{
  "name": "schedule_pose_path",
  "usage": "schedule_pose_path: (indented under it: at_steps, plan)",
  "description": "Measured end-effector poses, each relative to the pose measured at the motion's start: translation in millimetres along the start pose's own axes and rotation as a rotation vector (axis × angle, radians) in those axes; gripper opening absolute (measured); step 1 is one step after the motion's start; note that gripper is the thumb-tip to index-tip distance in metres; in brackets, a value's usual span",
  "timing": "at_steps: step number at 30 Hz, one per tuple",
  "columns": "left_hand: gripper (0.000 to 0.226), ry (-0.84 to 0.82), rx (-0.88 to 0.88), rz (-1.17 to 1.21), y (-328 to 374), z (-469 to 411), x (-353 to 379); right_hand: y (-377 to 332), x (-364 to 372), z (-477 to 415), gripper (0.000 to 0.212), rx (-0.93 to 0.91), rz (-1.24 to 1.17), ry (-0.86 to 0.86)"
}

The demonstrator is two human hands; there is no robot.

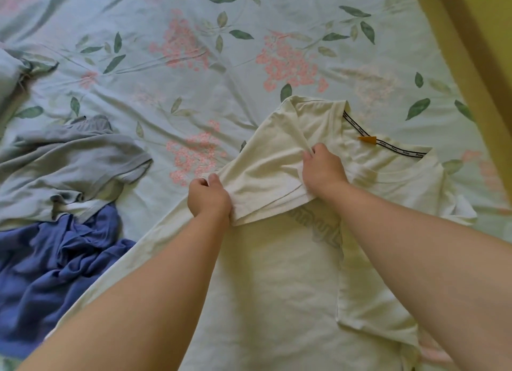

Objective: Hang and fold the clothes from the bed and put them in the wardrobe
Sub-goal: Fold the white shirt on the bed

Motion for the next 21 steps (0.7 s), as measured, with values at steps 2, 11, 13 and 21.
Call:
schedule_pose_path:
  at_steps: [2,11,13,21]
  plan:
    - [0.031,0.000,0.053,-0.041,-4,9,1,3,-5,3,0.013,-0.007,-0.013,0.053]
    - [0.033,-0.097,1.158,-0.691,-18,78,6,20,-2,59,0.046,-0.337,0.271,-0.007]
    - [0.033,-0.145,1.171,-0.768,-23,76,9,20,0,60,0.046,-0.348,0.311,-0.021]
    - [0.006,-0.109,1.286,-0.752,-25,79,5,33,-5,60,0.021,-0.187,0.179,0.126]
Point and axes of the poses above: each hand's wrist, its own z-axis away from the middle knuckle, its own x-axis out of the palm, y = z × x, the point moved 6 cm from there along -z, towards the middle knuckle, and after that the axes turned 9 degrees about -x, right-handed, at the moved point
